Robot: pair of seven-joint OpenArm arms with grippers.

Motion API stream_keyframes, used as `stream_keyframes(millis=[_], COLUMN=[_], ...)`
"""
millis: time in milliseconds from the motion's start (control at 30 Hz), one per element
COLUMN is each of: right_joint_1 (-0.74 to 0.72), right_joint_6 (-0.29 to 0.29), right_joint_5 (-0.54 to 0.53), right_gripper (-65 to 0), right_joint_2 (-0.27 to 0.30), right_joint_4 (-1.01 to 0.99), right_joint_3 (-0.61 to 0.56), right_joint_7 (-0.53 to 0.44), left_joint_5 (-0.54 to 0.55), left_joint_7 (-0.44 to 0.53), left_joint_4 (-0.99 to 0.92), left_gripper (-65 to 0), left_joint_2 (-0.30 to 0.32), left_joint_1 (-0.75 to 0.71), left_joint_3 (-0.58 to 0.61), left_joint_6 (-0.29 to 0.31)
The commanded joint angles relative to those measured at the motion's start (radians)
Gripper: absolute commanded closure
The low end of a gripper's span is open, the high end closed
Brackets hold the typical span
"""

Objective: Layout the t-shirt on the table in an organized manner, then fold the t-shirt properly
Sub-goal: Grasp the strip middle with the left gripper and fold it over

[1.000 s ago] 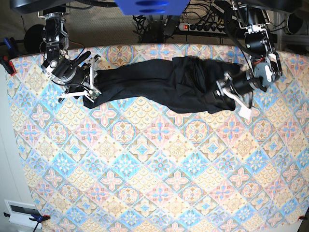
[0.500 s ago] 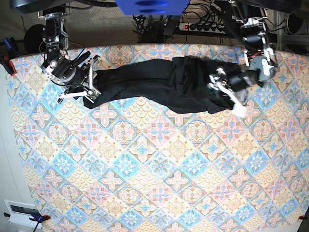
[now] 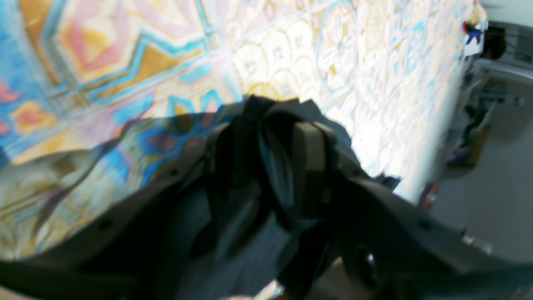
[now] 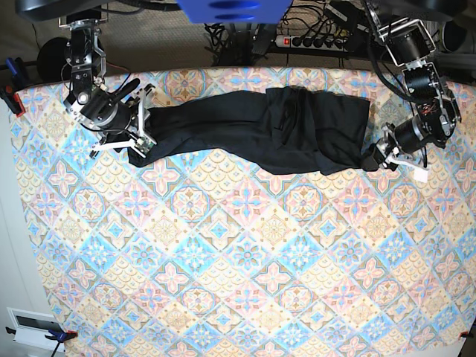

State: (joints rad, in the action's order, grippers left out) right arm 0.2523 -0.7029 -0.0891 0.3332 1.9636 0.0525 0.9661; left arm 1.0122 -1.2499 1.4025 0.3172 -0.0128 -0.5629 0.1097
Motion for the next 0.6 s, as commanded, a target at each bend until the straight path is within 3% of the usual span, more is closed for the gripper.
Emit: stream_keyframes(millis=[0, 267, 400, 567], right_joint_1=[-0.009, -0.008, -0.008, -0.008], right_joint_6=[0.005, 0.005, 0.005, 0.005], right_joint_5=[-0.008, -0.008, -0.008, -0.008], right_gripper=[-17.7, -17.7, -17.7, -17.7], right_joint_2=[0.011, 0.011, 0.011, 0.011], right_joint_4=[0.020, 0.020, 0.020, 0.016], right_joint_3=[0.008, 0.005, 0.010, 0.008], right_joint_7=[-0.014, -0.014, -0.014, -0.014], left_joint_5=[0.010, 0.049, 0.119, 0.127], left_joint_7=[0.009, 0.011, -0.011, -0.012], left_joint_4=[0.008, 0.045, 0.185, 0.289], left_gripper=[-21.2, -20.7, -20.7, -20.7], left_joint_2=[0.006, -0.043, -0.054, -0.053], left_joint_1=[0.023, 0.027, -0.022, -0.054], left_joint_3=[0.008, 0.260, 0.333, 0.346], left_joint_6=[0.005, 0.009, 0.008, 0.006])
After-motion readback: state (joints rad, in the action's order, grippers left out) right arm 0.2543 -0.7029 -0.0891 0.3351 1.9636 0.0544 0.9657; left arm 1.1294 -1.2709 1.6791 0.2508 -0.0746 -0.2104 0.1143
